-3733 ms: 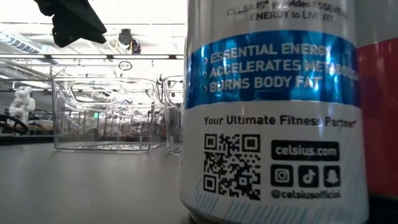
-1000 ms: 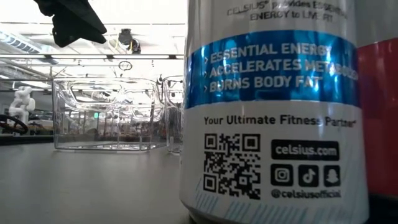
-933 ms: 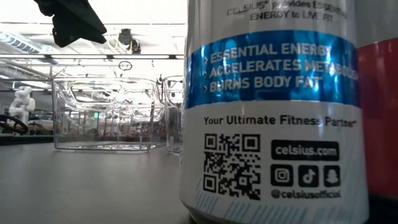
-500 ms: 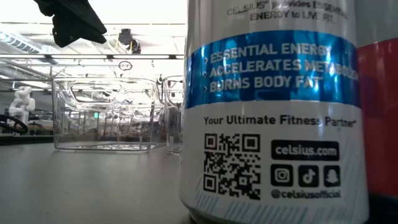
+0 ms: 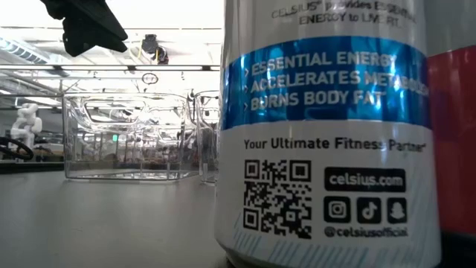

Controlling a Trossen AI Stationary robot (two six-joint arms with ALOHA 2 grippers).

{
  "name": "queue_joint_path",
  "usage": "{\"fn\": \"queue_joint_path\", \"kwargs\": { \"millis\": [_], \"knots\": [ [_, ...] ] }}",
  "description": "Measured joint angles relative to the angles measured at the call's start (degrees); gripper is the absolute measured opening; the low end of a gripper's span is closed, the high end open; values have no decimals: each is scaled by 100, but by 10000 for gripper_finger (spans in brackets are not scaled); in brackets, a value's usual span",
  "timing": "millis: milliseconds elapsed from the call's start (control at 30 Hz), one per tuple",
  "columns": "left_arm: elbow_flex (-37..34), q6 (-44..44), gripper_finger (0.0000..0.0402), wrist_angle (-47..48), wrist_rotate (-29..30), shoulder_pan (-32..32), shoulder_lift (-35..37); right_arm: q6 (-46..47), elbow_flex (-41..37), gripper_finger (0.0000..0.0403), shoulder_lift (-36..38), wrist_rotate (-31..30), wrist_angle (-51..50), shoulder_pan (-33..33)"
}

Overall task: Sort soda cans
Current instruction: Put the left pink-white soda can into the center transparent bin

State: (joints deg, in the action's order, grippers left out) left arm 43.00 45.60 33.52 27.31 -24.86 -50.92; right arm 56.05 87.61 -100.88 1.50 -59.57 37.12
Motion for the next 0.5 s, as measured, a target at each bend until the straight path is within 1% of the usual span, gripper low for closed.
{"fn": "queue_joint_path", "kwargs": {
  "millis": [233, 367, 500],
  "knots": [
    [0, 0, 121, 0, 0, 0, 0, -55, 0, 395, 2, -13, -54, 0],
    [0, 0, 121, 0, 2, 0, 0, -99, 0, 391, 2, -19, -52, 11],
    [0, 0, 121, 0, 2, 0, 0, 309, 0, 391, 2, -4, -50, 11]
  ]
}}
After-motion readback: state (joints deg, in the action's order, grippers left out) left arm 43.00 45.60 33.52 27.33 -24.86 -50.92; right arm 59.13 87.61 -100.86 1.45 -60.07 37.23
